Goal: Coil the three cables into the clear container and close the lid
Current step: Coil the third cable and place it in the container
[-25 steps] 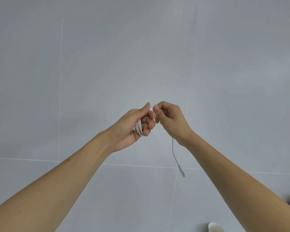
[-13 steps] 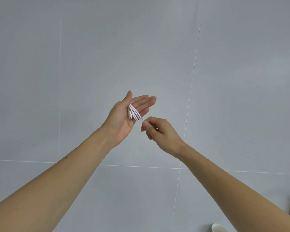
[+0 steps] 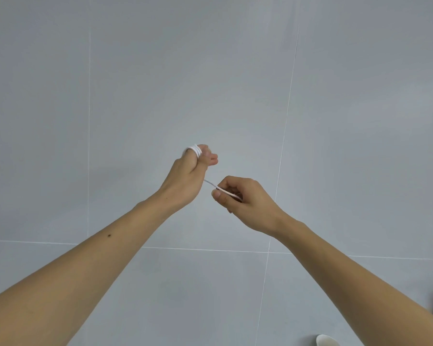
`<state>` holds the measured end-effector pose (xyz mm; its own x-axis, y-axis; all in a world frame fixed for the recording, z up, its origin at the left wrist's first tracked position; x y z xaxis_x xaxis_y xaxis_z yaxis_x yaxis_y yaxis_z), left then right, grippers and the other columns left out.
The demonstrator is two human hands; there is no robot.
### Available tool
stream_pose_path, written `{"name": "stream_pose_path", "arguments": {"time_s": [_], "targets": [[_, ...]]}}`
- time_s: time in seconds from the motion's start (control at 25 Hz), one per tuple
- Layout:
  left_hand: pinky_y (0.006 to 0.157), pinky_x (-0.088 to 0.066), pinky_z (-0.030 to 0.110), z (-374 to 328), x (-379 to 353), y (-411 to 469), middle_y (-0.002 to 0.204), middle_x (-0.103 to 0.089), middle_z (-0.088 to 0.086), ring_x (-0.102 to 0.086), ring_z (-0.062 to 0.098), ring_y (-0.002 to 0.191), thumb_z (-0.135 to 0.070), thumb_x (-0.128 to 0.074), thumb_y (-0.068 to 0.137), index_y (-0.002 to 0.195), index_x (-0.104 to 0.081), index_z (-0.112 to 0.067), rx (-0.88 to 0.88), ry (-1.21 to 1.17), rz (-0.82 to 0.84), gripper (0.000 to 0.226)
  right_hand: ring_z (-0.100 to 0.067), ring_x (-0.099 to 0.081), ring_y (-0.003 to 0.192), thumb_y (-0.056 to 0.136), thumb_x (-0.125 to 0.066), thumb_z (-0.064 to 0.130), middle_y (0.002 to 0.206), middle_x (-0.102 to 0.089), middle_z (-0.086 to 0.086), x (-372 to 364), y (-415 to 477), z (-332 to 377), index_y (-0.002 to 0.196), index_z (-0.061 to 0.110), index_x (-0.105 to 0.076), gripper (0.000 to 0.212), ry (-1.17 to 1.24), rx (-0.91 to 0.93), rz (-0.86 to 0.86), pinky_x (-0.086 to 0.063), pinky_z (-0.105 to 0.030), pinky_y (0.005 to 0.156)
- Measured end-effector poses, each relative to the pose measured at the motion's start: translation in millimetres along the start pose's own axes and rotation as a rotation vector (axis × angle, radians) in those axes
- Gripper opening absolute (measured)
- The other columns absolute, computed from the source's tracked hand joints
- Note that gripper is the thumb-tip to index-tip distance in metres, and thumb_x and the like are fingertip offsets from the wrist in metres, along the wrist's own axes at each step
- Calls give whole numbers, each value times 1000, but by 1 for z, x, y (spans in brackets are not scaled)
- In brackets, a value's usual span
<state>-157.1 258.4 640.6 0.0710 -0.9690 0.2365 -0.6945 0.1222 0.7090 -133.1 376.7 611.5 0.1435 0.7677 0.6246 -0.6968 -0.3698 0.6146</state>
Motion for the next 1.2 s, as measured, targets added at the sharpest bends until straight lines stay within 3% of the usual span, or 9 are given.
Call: {"name": "stream_pose_path", "arguments": {"time_s": [0.2, 0.36, 0.48, 0.6, 0.68, 0.88, 1.04, 1.2], "targets": [[80, -51, 26, 12, -10, -14, 85, -75, 4, -71, 6, 77, -36, -27, 106, 105, -59, -8, 84, 118, 136, 43, -9, -45, 56, 101, -52, 28, 58, -50, 12, 21, -4, 15, 84, 12, -65, 27, 29, 51, -44, -38, -18, 55], [74, -49, 31, 10, -33, -27, 70, -69, 10, -64, 19, 60, -58, -9, 99, 90, -63, -5, 195, 65, 335, 76, -6, -51, 61, 101, -54, 22, 65, -60, 12, 31, -2, 27, 81, 13, -64, 24, 75, 95, -73, -43, -21, 60], [74, -45, 31, 7, -50, -39, 56, -59, 6, -50, 21, 53, -69, 2, 91, 81, -62, -7, 285, -70, 506, 90, -11, -54, 67, 100, -56, 20, 73, -62, 3, 40, 1, 35, 81, 13, -64, 22, 84, 134, -127, -47, -31, 65], [52, -36, 23, -4, -64, -50, 46, -48, 2, -36, 17, 44, -72, 4, 89, 70, -57, -11, 331, -313, 650, 88, -20, -65, 82, 101, -54, 19, 89, -68, -11, 41, 3, 33, 85, 5, -64, 23, 176, 141, -158, -57, -36, 78], [46, -27, 22, -12, -68, -53, 43, -42, 0, -28, 15, 44, -73, 1, 89, 68, -53, -11, 324, -430, 692, 85, -22, -69, 84, 103, -50, 20, 94, -70, -15, 33, 4, 29, 85, 6, -61, 25, 286, 107, -123, -59, -37, 78], [47, -26, 21, -15, -63, -56, 36, -36, -3, -32, 11, 37, -64, -13, 93, 67, -40, -13, 314, -535, 678, 63, -19, -66, 66, 104, -46, 23, 72, -64, -5, 18, 2, 29, 83, 10, -54, 26, 371, 64, -101, -58, -33, 61], [48, -33, 18, -5, -54, -54, 44, -45, -2, -37, 28, 69, -61, -34, 92, 64, -40, -19, 316, -417, 592, 51, -18, -69, 61, 104, -48, 20, 69, -66, 0, 14, 4, 25, 85, 8, -59, 24, 326, 75, -157, -58, -32, 55], [69, -50, 28, 5, -47, -56, 56, -60, 4, -55, 20, 54, -54, -34, 99, 61, -45, -17, 307, -319, 463, 54, -17, -67, 56, 102, -52, 20, 61, -63, 1, 10, 3, 15, 82, 11, -63, 25, 254, 22, -212, -57, -34, 53]]}}
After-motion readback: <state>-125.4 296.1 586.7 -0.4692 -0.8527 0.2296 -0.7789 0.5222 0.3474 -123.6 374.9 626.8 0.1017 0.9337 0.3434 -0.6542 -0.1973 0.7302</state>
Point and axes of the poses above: each hand's wrist, its own y-axis towards the middle knuckle, its own x-axis out of the back of the hand, z = x × y, the point moved 10 cm from there along y, towards the middle knuckle
